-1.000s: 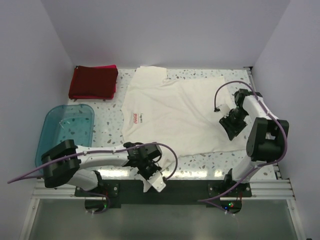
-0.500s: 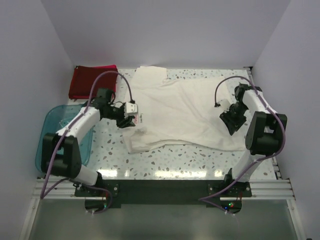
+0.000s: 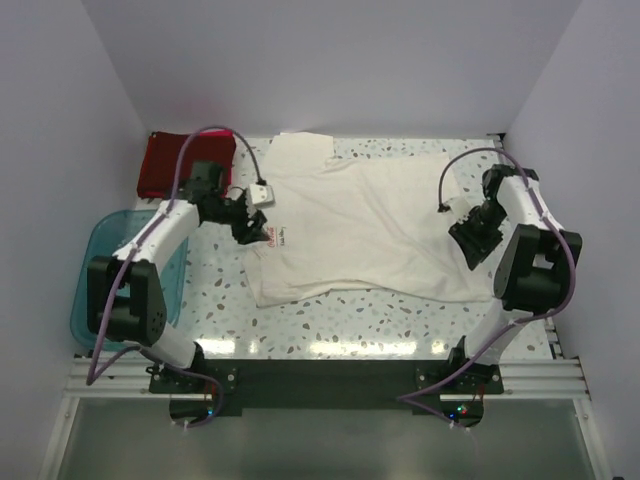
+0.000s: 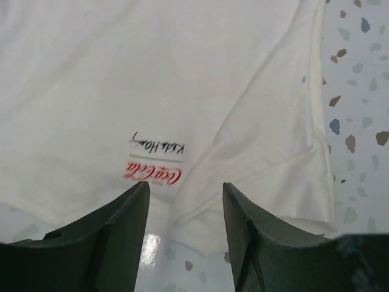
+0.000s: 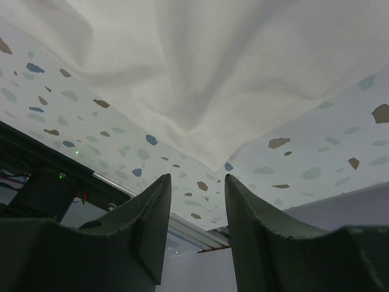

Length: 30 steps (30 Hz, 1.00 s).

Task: Fold and stack the t-shirts
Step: Fold the tshirt

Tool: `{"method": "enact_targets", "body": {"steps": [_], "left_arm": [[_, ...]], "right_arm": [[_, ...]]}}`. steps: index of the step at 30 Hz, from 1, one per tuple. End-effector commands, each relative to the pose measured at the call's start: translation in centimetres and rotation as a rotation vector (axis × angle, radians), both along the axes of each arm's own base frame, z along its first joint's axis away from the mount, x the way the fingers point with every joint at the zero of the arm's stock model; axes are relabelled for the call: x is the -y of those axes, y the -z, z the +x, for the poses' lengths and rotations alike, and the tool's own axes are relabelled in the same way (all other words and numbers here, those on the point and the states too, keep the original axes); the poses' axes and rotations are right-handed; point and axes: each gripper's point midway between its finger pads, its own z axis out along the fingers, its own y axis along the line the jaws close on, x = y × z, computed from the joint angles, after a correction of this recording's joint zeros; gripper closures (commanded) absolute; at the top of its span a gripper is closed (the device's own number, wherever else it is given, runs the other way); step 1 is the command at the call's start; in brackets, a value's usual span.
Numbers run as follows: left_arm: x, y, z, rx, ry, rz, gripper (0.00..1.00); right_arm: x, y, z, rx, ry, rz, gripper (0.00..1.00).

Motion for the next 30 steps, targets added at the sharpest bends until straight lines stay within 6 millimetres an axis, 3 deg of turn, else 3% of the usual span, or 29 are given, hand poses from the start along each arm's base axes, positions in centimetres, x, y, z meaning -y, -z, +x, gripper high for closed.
{"method": "enact_targets", "body": {"steps": [1, 4, 9, 13, 17, 20, 26, 28, 30], "left_arm": [[5.1, 1.2, -3.6, 0.042, 0.132, 0.128, 0.43], [6.9, 3.5, -5.9, 0.021, 0.201, 0.238, 0.36], [8.2, 5.9, -8.6, -0.061, 0.280, 0.322, 0.32], [8.6, 7.8, -10.2, -0.112, 0.325, 0.389, 0.34], [8.3, 9.6, -10.3, -0.152, 0.318, 0.442, 0.43], [8.1, 10.1, -9.9, -0.156, 0.312, 0.462, 0.53], [8.6, 9.1, -9.5, -0.139, 0.324, 0.447, 0.76], [9.1, 8.4, -9.8, -0.153, 0.337, 0.420, 0.75], [9.4, 7.9, -9.8, -0.151, 0.335, 0.405, 0.62]], "right_arm": [[-0.3, -1.8, -2.6, -0.037, -0.039, 0.035, 0.56], [-0.4, -1.4, -4.0, -0.068, -0.036, 0.042, 0.56], [-1.0, -1.5, -5.9, -0.101, -0.038, 0.069, 0.56], [-1.3, -0.9, -7.1, -0.119, -0.042, 0.076, 0.54], [-1.4, -0.4, -7.6, -0.132, -0.027, 0.083, 0.54], [-1.1, -0.3, -7.6, -0.129, -0.027, 0.075, 0.54], [-0.3, -0.4, -6.7, -0.117, -0.013, 0.068, 0.54], [-0.2, -0.4, -6.5, -0.118, -0.010, 0.070, 0.54], [-0.1, -0.4, -6.4, -0.111, -0.011, 0.073, 0.54]]}}
